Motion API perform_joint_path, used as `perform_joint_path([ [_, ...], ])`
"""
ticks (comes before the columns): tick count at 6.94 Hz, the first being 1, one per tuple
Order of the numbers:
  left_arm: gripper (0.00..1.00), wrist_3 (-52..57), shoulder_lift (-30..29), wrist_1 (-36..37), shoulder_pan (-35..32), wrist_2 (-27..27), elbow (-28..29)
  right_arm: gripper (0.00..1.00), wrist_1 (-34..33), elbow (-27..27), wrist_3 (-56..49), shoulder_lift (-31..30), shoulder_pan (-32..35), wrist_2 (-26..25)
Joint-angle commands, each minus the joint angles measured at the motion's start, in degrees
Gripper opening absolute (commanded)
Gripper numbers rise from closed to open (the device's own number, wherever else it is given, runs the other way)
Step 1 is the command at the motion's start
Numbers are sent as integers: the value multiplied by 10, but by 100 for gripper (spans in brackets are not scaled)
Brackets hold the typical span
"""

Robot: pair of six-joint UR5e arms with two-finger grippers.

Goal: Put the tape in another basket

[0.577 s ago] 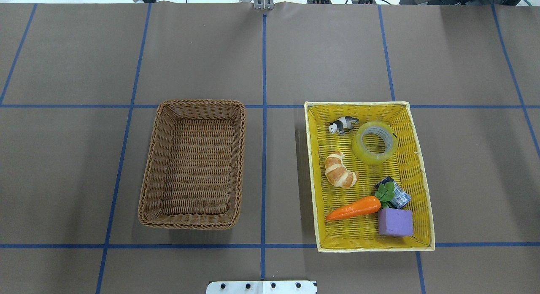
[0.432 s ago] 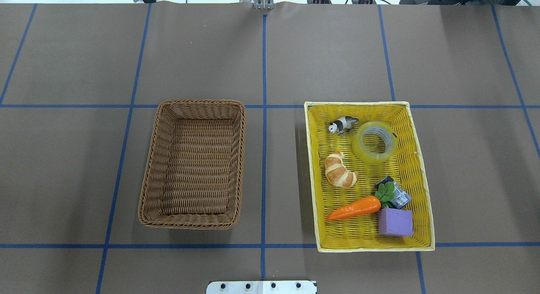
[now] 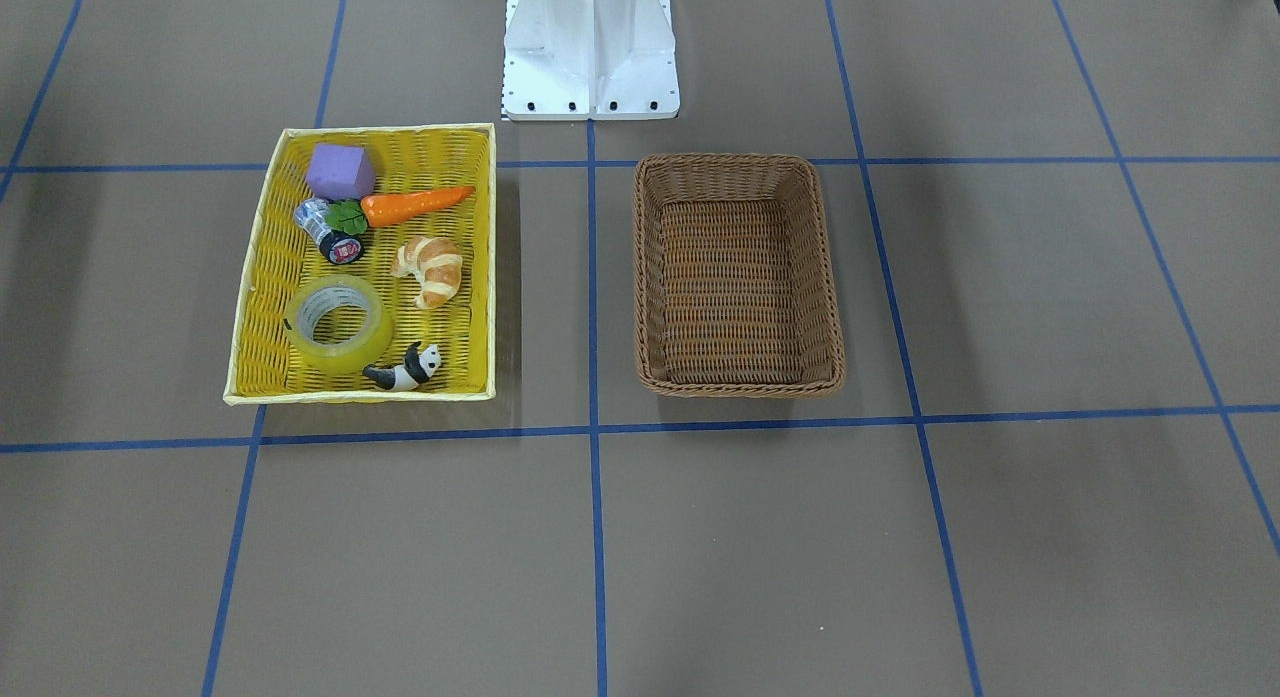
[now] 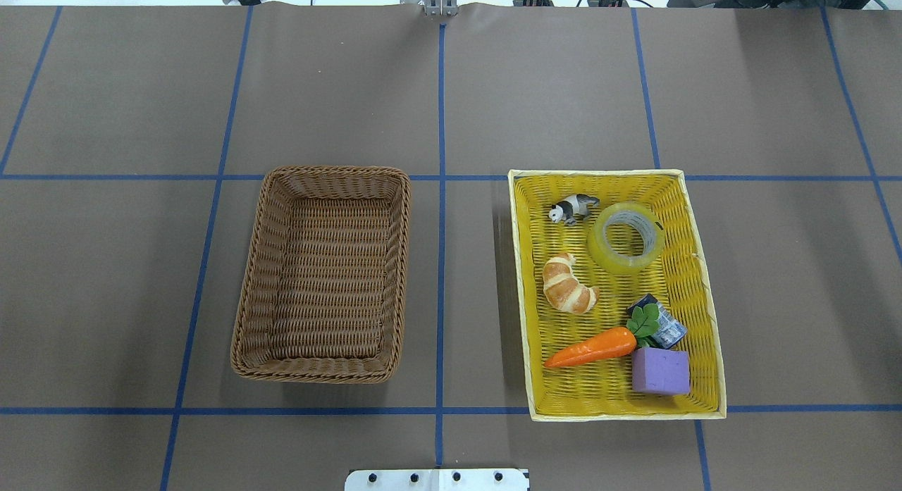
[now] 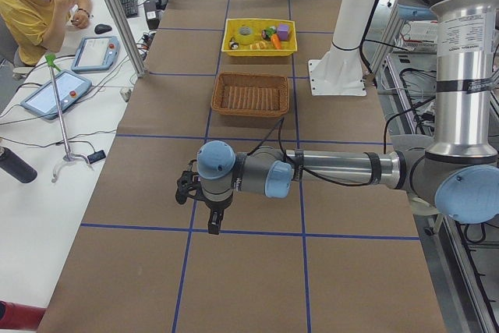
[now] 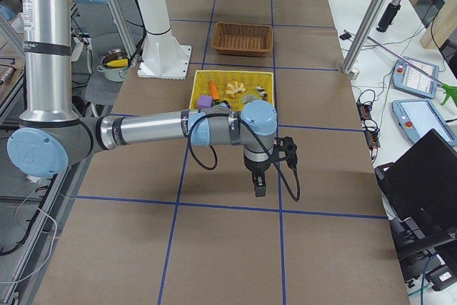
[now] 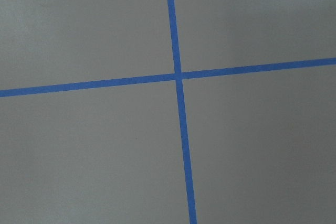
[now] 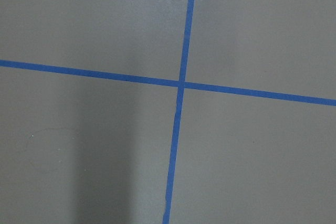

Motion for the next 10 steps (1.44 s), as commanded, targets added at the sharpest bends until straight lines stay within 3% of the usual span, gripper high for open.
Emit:
perform_joint_path([
  [1, 99, 0, -6, -1, 0, 33, -5, 100, 5, 12, 0, 33, -5, 38],
  [4, 99, 0, -49, -52, -3, 34, 1, 100, 161, -11, 12, 52, -5, 80],
  [7, 99, 0, -31, -127, -4, 31, 9, 100, 226, -6, 35, 47, -21, 89],
  [8, 99, 0, -28, -148, -4, 31, 5, 100, 258, -5, 64, 48, -60, 93],
  [10, 99, -1, -21, -176, -2, 30, 5, 98, 260, 25, 228, 94, -152, 87],
])
